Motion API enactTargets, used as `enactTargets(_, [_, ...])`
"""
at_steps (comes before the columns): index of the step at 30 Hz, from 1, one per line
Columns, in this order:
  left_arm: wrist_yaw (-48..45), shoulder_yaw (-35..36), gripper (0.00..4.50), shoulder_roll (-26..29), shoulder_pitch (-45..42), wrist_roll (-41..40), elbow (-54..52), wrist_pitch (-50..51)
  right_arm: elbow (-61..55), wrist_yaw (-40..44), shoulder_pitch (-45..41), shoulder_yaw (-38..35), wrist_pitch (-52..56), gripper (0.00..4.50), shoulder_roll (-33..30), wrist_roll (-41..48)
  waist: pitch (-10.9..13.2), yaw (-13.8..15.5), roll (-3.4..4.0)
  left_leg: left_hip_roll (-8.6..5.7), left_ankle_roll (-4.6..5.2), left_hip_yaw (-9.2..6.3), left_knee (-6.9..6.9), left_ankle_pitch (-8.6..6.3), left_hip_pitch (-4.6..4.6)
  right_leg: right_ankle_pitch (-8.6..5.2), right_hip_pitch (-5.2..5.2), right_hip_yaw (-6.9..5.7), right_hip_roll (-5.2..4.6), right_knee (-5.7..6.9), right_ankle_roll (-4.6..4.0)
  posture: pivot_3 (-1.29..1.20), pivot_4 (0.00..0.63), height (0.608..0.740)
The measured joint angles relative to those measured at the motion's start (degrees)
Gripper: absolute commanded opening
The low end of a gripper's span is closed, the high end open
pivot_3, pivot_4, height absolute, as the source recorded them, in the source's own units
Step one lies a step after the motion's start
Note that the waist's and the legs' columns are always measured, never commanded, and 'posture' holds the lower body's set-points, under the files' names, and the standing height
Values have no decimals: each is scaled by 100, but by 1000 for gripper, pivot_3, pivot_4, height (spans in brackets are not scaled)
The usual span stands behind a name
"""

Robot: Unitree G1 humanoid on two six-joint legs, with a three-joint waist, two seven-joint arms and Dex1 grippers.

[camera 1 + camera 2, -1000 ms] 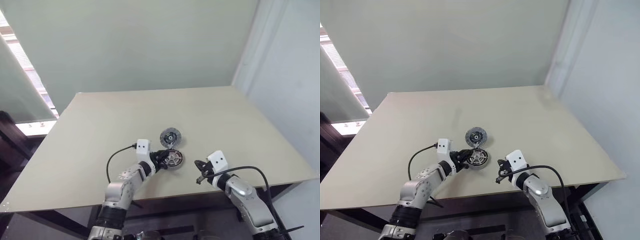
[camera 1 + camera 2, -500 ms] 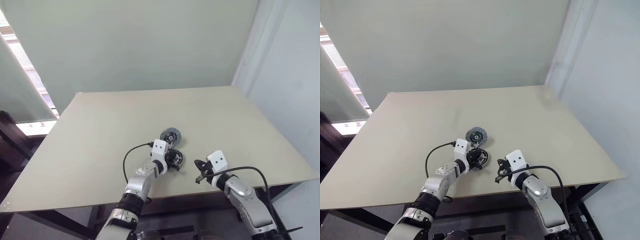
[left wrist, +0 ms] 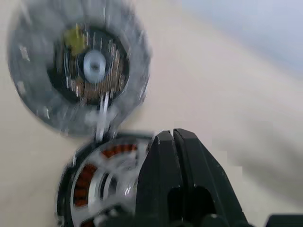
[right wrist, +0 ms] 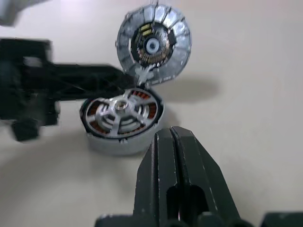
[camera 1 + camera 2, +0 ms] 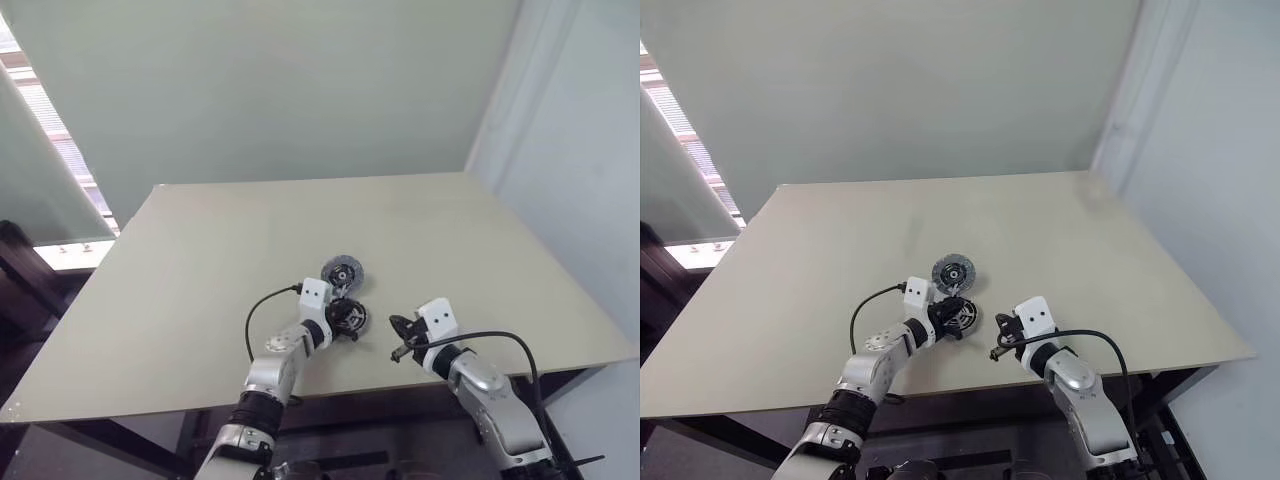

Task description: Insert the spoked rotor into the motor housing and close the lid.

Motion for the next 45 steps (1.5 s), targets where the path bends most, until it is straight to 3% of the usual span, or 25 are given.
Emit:
enactTargets(1, [-54,82,23,17,47,-109,-177,51,-13,10,-16,-28,49,0,7,52,0,0,0,0,0,0,0,0,0,0,0,0,0,0,0,0,0,740])
enactTargets(4, [-213,384,0,247,279,-507,-849,299,-105,41,-110,-134,371,593,10,264,0,-38,1,3,0,0,-2,0,3,0,0,1,2,1,-1,0,0,740])
enactTargets(15, [-139,838,0,486,813,-853,-1600,526,85,175,-502,-244,543,4481,79,361,0,-32,2,1,0,0,5,0,3,0,2,1,2,2,-2,0,0,740])
enactTargets(20, [-91,962,0,595,988,-953,-1868,580,194,265,-771,-451,1423,4481,383,1057,-1,-49,3,3,0,-1,4,0,4,0,1,2,4,4,-2,0,0,740])
enactTargets(27, [-14,1110,0,748,1245,-1090,-2170,610,1067,-731,-1612,-1963,3042,4481,1186,2426,-1,-18,6,-1,0,-1,6,0,3,0,2,4,2,4,-3,0,0,740])
enactTargets(30, [33,1121,0,765,1331,-1100,-2302,613,1395,-929,-1788,-2165,3264,4481,1182,2523,-2,-19,10,-1,1,2,-3,0,2,0,-4,6,3,4,-3,0,0,740])
enactTargets(34, [38,1116,0,898,1397,-1090,-2414,612,1373,-401,-1789,-1108,2910,4481,411,1845,-3,-63,14,-1,2,9,-16,1,4,1,-10,11,4,4,-2,0,0,740])
enactTargets(39, [-229,1006,0,1438,1693,-1066,-2638,751,779,983,-1844,1195,1858,4481,-1187,340,-4,-167,16,0,1,15,-25,1,4,0,-17,19,4,2,-1,0,0,740])
enactTargets(45, [-430,807,0,1807,1864,-972,-2714,905,709,2072,-2480,2463,954,4481,-1872,-808,-2,-191,14,1,2,14,-8,3,4,-4,-11,18,3,3,-9,0,0,740])
